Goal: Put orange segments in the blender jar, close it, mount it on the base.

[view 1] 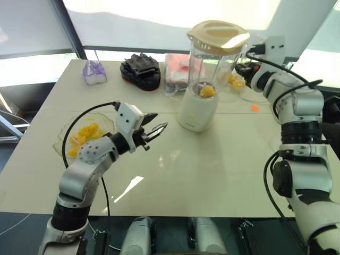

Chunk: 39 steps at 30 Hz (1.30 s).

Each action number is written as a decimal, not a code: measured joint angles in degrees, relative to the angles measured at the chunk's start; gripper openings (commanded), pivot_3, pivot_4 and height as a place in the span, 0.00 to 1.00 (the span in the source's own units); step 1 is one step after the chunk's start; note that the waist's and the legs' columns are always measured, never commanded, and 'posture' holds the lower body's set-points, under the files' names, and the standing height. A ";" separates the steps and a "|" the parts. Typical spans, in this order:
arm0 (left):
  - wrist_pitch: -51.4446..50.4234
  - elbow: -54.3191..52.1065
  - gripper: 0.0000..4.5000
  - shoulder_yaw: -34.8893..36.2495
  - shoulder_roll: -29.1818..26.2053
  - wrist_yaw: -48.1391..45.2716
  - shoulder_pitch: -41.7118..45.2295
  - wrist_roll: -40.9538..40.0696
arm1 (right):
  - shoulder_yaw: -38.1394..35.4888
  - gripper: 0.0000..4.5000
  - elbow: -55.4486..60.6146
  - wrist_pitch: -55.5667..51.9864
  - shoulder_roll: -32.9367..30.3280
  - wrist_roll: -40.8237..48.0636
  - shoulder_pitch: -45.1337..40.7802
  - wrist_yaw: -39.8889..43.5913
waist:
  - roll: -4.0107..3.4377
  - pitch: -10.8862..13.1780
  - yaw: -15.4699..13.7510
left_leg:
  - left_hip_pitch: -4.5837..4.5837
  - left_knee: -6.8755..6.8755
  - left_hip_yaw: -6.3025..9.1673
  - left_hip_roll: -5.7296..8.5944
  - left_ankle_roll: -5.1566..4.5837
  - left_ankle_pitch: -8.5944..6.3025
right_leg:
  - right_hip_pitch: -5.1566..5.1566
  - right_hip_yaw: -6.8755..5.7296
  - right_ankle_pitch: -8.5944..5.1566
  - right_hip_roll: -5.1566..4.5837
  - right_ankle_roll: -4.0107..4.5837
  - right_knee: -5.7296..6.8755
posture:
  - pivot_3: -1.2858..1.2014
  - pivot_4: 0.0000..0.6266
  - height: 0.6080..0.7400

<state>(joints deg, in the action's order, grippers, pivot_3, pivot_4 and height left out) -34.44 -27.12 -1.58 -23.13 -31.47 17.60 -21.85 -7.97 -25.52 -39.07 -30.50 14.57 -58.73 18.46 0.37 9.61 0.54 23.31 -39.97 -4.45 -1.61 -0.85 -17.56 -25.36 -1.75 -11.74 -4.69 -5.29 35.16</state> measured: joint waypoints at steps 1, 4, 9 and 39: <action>0.05 0.00 0.49 -0.01 0.00 -0.01 0.00 0.00 | 0.27 0.19 -0.02 0.02 -0.27 -0.14 0.00 0.94 | 0.00 0.00 0.06 | 0.00 0.00 0.00 0.00 0.00 0.00 | 0.00 0.01 0.00 0.00 0.00 -0.01 | 0.52 0.24 1.00; 0.10 0.00 0.49 -0.12 0.00 -0.04 -0.04 0.00 | 0.61 0.19 -0.02 0.04 -0.55 -0.30 0.01 2.38 | 0.00 0.00 0.19 | -0.02 0.00 0.01 0.00 0.00 0.00 | 0.00 0.01 0.00 0.00 0.00 -0.01 | 0.52 0.24 1.00; 0.15 0.01 0.49 -0.75 -0.01 -0.04 -1.05 0.02 | 0.66 0.19 0.06 0.08 -0.56 -0.77 0.02 2.72 | 0.00 0.00 0.17 | -0.03 0.02 0.00 -0.02 0.00 0.00 | 0.00 0.00 0.00 0.02 0.00 0.00 | 0.52 0.24 1.00; 2.16 2.74 0.50 -1.85 0.00 -0.59 -0.97 1.06 | -0.52 0.98 9.03 -8.33 1.97 -3.18 8.00 -5.15 | -0.05 0.03 0.26 | 0.00 0.02 0.01 -0.01 0.00 0.00 | -0.05 0.02 -0.01 0.01 0.01 -0.01 | 0.52 0.24 1.00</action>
<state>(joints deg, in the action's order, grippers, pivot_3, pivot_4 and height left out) -32.28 -24.38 -3.44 -23.13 -32.06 16.62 -20.79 -8.49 -16.48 -47.40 -28.52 11.39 -50.73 13.31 0.32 9.64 0.80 23.31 -39.94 -4.44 -1.62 -0.85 -17.56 -25.41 -1.72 -11.75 -4.68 -5.28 35.15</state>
